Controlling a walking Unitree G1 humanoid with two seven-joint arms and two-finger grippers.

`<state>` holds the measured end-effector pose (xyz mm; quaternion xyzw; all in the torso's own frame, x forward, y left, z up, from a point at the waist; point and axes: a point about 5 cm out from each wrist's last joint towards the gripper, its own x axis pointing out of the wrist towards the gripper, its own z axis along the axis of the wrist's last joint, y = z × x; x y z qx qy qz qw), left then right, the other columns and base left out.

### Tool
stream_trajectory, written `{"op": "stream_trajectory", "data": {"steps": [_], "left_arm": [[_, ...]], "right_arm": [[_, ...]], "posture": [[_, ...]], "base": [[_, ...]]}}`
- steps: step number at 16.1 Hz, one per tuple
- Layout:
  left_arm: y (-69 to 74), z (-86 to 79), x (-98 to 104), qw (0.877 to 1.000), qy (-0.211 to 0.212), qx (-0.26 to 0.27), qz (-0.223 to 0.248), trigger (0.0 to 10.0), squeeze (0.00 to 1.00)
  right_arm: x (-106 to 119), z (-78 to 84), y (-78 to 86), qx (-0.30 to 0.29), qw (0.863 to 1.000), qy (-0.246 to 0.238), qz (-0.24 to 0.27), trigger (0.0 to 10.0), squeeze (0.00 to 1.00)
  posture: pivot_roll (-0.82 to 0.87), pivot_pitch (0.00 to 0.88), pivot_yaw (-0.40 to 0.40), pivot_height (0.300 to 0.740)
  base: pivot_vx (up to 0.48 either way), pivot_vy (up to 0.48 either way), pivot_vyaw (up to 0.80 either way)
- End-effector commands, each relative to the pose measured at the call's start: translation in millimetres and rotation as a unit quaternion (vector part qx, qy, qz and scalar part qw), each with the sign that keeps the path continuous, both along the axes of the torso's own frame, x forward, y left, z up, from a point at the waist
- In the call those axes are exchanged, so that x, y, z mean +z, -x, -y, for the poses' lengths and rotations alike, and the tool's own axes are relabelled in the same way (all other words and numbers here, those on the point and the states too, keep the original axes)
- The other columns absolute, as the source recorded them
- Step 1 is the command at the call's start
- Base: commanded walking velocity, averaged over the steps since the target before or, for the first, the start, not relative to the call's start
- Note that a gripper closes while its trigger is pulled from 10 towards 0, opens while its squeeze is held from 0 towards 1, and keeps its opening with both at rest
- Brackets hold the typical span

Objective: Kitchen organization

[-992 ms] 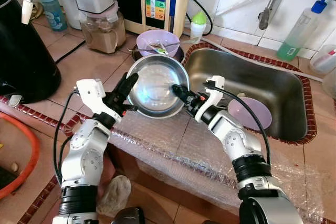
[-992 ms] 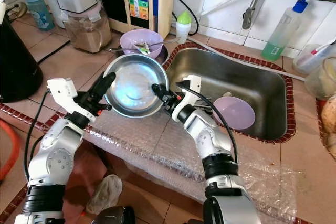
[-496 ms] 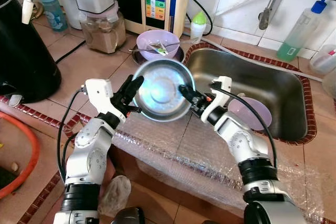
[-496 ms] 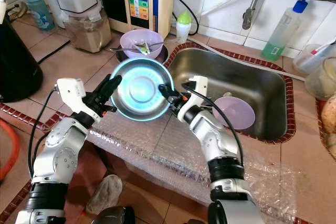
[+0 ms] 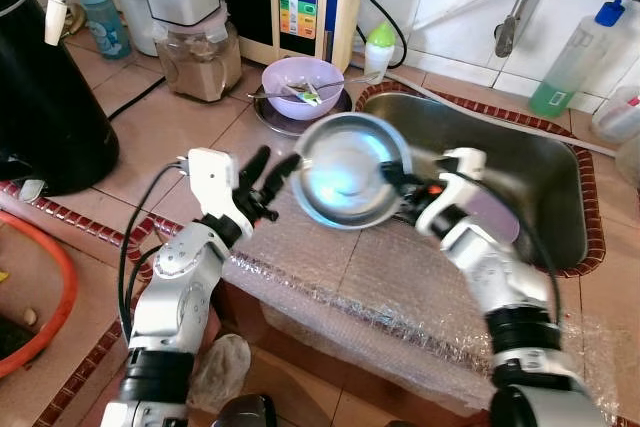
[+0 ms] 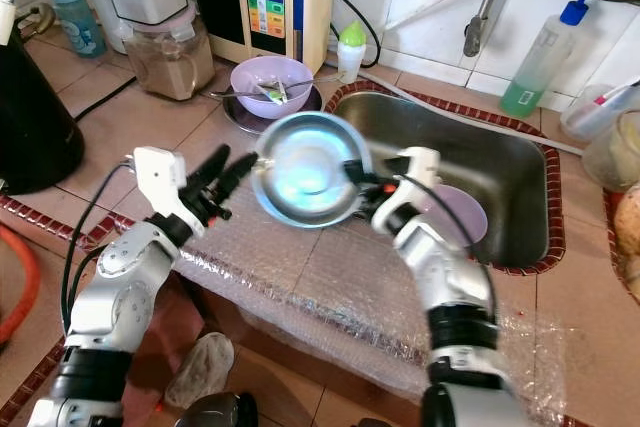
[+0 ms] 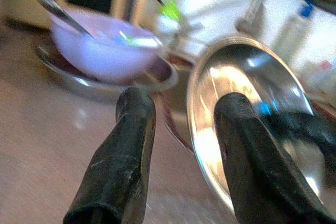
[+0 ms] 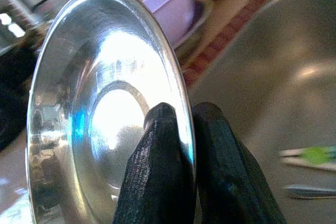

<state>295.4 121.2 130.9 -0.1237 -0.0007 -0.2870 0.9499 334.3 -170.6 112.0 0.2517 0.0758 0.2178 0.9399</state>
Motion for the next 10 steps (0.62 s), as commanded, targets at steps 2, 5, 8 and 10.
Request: {"op": "stream_trajectory", "data": {"steps": [2, 5, 8, 10], "left_arm": [[6.6, 5.4, 1.6, 0.999, -0.014, -0.04, -0.003, 10.0, 1.0], [15.2, 11.3, -2.3, 0.994, -0.063, -0.089, -0.009, 10.0, 1.0], [23.1, 14.8, 0.6, 0.988, -0.086, -0.125, -0.022, 10.0, 1.0], [24.4, 13.2, -1.7, 0.984, -0.114, -0.136, -0.027, 10.0, 1.0]], "right_arm": [[-5.1, 30.2, -2.1, -0.079, 0.996, 0.026, -0.014, 0.0, 0.0], [-5.4, 50.3, -8.9, -0.195, 0.979, 0.04, -0.031, 0.0, 0.0], [-23.5, 54.0, -7.9, -0.278, 0.951, 0.102, -0.091, 4.0, 0.0], [-37.9, 49.5, -5.7, -0.302, 0.937, 0.117, -0.134, 3.5, 0.0]], "posture": [[-0.03, 0.033, -0.001, 0.74], [-0.02, 0.052, 0.009, 0.74], [-0.01, 0.074, 0.023, 0.74], [-0.01, 0.077, 0.026, 0.74]], "base": [[0.0, 0.0, 0.0], [0.0, 0.0, 0.0], [0.0, 0.0, 0.0], [0.0, 0.0, 0.0]]}}
